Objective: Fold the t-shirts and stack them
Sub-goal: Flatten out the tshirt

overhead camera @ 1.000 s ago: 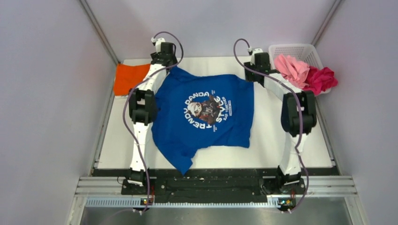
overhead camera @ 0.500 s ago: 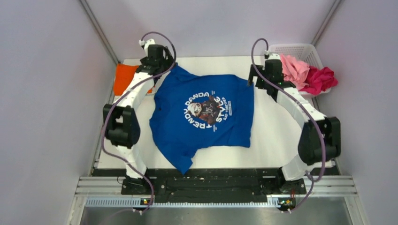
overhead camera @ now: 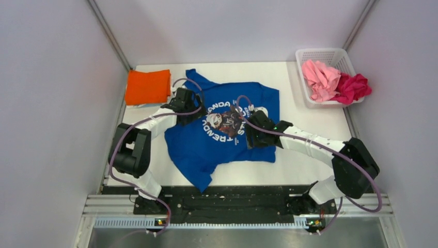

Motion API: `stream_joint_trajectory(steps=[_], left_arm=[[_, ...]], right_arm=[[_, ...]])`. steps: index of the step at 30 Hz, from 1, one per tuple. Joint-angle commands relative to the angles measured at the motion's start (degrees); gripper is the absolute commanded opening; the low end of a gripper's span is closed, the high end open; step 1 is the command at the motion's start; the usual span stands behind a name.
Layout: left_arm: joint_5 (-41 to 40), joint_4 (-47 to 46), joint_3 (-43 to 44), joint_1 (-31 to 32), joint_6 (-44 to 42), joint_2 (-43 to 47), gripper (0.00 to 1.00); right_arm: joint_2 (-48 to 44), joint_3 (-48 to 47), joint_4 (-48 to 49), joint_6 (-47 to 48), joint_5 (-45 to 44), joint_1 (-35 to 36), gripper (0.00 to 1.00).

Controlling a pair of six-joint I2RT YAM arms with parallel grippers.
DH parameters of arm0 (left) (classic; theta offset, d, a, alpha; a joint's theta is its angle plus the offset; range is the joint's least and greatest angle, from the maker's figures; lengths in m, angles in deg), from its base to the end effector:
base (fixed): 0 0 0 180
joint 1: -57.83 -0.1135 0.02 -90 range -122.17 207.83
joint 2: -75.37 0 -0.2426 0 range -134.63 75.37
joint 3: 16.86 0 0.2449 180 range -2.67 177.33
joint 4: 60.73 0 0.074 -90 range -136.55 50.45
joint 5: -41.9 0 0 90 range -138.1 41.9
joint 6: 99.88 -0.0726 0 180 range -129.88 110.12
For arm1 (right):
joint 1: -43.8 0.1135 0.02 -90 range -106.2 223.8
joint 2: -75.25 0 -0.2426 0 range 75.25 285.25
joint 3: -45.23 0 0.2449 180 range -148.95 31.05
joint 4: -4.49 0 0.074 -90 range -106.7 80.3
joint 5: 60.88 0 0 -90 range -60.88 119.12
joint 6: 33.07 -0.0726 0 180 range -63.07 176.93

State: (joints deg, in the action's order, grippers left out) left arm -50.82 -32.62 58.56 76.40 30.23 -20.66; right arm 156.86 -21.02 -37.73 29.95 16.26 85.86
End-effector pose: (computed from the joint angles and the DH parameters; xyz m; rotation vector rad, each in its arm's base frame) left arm 0.3531 -0.1150 0.1584 -0.4816 2.4138 -0.4033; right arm 0.2324 0.1879 0.1664 -0.2514 2.5352 0.1831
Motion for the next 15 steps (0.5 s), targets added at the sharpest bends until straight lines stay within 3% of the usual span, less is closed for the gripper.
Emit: stream_joint_trajectory(steps=[1, 10, 15], left_arm=[[2.06, -4.17, -1.4, -0.2, 2.93, -1.47, 0.99], [-3.72, -1.79, -1.23, -0.43, 3.45, -5.04, 0.99], [-5.53, -0.87, 0.31, -1.47, 3.13, -6.74, 0.99]], right_arm=[[4.72, 0.1, -1.24, -4.64, -1.46, 1.38, 0.63], [10.27, 1.42, -0.5, -6.33, -0.72, 2.8, 0.55], [7.39, 3.15, -5.16, -9.0, -8.44, 2.61, 0.23]])
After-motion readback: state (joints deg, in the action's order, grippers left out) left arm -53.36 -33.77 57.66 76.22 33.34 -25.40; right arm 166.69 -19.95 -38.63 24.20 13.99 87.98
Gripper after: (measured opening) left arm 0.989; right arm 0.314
